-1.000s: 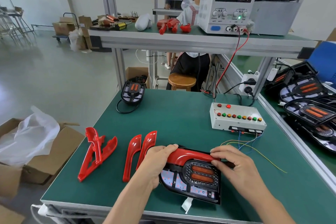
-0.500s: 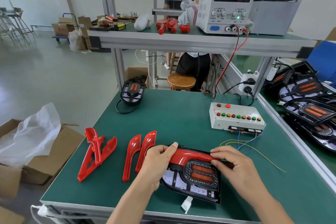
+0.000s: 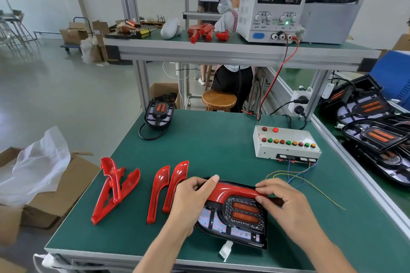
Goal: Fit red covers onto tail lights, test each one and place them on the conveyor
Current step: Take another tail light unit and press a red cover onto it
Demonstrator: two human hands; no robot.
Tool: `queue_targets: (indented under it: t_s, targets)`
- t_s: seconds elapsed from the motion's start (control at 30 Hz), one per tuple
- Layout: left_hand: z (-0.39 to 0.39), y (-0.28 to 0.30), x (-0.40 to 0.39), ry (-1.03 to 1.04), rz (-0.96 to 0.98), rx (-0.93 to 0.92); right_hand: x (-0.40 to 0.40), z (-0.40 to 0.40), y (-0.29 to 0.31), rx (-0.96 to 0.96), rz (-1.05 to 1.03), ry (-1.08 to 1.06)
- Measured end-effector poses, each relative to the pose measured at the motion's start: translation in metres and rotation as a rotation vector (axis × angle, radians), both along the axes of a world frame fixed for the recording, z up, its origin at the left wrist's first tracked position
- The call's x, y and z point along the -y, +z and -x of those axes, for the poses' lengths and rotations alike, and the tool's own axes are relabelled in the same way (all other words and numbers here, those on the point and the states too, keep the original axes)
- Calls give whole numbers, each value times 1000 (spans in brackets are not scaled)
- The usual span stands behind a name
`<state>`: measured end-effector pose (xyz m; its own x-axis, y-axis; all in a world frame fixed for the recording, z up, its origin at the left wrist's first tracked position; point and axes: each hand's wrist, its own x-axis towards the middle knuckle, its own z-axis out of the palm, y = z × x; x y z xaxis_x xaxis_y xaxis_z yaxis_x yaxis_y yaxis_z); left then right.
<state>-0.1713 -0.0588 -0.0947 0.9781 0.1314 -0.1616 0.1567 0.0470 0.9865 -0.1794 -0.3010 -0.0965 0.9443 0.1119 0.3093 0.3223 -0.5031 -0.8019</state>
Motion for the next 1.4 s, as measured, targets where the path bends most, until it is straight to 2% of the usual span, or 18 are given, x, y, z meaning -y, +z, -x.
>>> queue_targets:
  t_s: [0.2, 0.5, 0.63, 0.8, 1.0, 1.2, 1.4]
  targets:
    - [4, -5, -2, -6, 63, -3, -5, 2, -7, -79, -182, -45]
    - [6, -12, -5, 6, 56, 14, -39, 10, -31, -256, -775, -174]
    - [8, -13, -6, 0, 38, 44, -43, 10, -30, -252, -802, -197]
    - [8, -12, -7, -17, 31, 68, -49, 6, -28, -457, -1029, -157]
    - [8, -14, -9, -16, 43, 77, -50, 4, -22, -558, -1004, -134]
    - [5, -13, -12, -55, 110, 12, -51, 8, -22, -521, -961, -123]
    - [6, -8, -15, -86, 65, 24, -59, 10, -20, -454, -917, -124]
